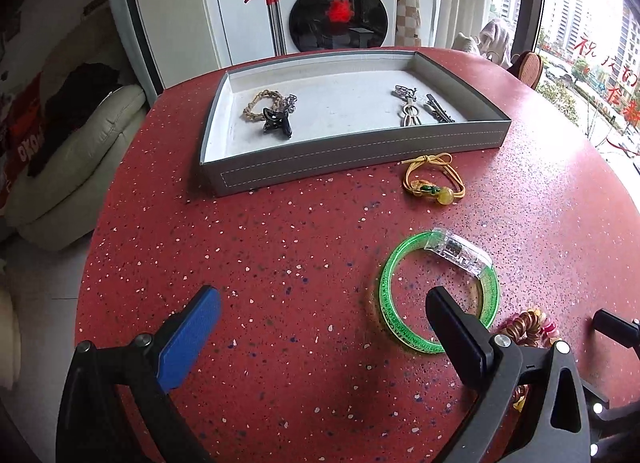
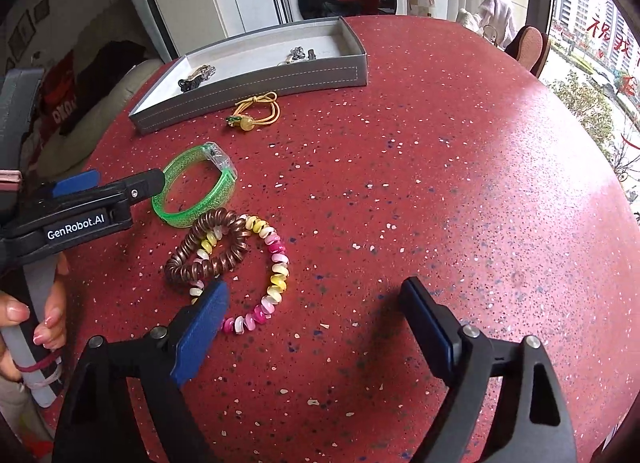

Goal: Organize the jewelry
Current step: 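Grasp the green bangle with the left tool while the right tool grasps the beaded bracelet, then carry the bangle into the tray with the left tool while the right tool carries the bracelet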

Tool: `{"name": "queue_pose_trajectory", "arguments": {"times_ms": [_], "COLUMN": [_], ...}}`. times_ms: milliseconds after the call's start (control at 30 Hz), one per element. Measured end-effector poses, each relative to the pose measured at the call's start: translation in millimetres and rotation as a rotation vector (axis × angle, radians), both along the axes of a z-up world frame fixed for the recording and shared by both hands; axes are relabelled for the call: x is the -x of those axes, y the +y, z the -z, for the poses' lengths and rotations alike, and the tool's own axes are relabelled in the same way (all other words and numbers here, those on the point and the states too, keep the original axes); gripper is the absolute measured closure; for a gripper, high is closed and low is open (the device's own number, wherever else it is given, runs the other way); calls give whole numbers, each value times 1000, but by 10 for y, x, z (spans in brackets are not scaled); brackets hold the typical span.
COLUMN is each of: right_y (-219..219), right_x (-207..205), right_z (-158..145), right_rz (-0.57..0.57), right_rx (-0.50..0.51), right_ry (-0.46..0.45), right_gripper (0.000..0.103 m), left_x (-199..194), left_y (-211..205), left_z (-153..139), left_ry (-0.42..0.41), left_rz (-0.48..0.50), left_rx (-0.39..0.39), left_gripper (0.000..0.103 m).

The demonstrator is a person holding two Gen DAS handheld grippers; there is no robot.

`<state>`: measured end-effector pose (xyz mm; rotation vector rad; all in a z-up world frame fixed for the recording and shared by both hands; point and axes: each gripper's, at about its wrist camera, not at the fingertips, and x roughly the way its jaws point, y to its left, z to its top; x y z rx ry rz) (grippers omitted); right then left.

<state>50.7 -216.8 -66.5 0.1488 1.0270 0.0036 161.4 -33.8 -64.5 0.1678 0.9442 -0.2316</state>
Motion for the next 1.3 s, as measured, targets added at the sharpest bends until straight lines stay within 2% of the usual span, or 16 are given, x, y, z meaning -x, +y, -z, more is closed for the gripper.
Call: {"name": "queue_pose_trajectory", "arguments": {"times_ms": [67, 233, 267, 300, 433, 533, 567, 600, 667, 733, 767, 1300], "right_y": [72, 274, 284, 283, 286, 311, 321, 330, 335, 304, 281, 49], "right_x": [-30, -48, -45, -42, -32, -17, -13, -11, 6, 33, 52, 316], "right_z": [-2, 18, 14, 13, 0, -26, -30, -32, -33, -41, -57, -637], "right_rz": [-25, -88, -94, -96, -109, -121, -127, -128, -125, -109, -99, -19], "right_rx": [29, 135, 131, 128, 124, 123, 118, 121, 127, 115, 105, 86], "right_ry": [0, -8, -8, -7, -1, -2, 0, 1, -4, -12, -19, -222], "right_gripper": [25, 32, 36, 38, 43, 66, 80, 87, 92, 93, 93, 93], "left_x": [-26, -74, -74, -71, -35, -9, 3, 14, 45, 85, 108, 477], "left_y": [-32, -100, -116, -137, -186, -213, -221, -233, -264, -292, -295, 77], "left_z": [25, 77, 87, 98, 93, 81, 76, 72, 63, 57, 55, -279], "left_ry": [5, 20, 20, 21, 14, 18, 21, 24, 26, 23, 13, -62], "left_rz": [5, 22, 29, 37, 67, 87, 96, 105, 132, 150, 149, 83], "left_rx": [-4, -18, -23, -30, -39, -27, -20, -14, -4, -10, -20, 107], "left_gripper": [0, 0, 0, 4, 11, 23, 26, 33, 51, 74, 77, 78]}}
